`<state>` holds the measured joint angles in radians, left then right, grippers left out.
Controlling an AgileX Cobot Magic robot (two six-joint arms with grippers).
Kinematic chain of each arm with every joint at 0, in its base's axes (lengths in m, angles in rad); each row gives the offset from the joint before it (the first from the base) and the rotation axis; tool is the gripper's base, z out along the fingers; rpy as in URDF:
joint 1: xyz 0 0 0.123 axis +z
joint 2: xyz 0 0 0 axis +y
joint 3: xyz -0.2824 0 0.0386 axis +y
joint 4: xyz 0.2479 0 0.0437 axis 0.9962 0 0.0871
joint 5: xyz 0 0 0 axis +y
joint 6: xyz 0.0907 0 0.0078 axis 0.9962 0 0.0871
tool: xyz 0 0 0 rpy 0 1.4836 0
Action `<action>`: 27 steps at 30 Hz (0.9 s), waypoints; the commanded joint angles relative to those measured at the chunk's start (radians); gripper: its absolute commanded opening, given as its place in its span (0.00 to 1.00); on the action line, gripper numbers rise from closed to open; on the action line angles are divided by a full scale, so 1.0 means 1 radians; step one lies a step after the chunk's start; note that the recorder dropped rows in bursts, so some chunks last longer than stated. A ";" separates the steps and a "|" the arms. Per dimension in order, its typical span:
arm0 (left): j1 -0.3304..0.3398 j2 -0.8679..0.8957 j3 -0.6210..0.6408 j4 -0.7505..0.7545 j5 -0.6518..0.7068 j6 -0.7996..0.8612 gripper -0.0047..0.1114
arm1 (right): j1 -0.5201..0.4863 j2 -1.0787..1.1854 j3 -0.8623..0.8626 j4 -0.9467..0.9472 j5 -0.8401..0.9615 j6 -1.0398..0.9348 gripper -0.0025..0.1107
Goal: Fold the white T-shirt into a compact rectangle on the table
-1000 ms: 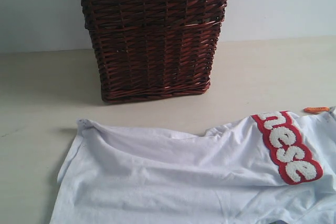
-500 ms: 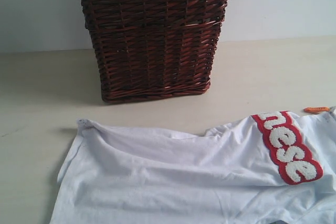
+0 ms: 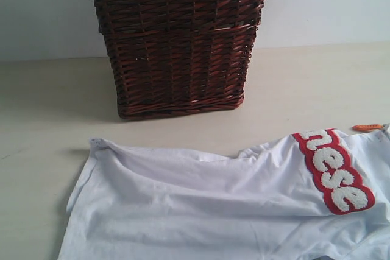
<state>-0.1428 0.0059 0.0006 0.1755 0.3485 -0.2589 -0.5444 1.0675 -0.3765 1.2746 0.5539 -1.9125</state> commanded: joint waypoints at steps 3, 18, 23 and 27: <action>-0.006 -0.006 -0.001 -0.005 0.000 -0.007 0.05 | 0.010 0.330 -0.209 -0.136 0.100 0.144 0.03; -0.006 -0.006 -0.001 -0.005 0.006 -0.007 0.05 | 0.010 0.813 -0.839 -0.473 0.515 0.529 0.45; -0.006 -0.006 -0.001 -0.005 0.006 -0.007 0.05 | 0.010 0.843 -0.867 -0.639 0.553 0.529 0.45; -0.006 -0.006 -0.001 -0.005 0.006 -0.007 0.05 | 0.010 0.887 -0.867 -0.641 0.587 0.531 0.45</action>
<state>-0.1428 0.0059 0.0006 0.1755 0.3572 -0.2628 -0.5362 1.9276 -1.2378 0.6445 1.1057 -1.3872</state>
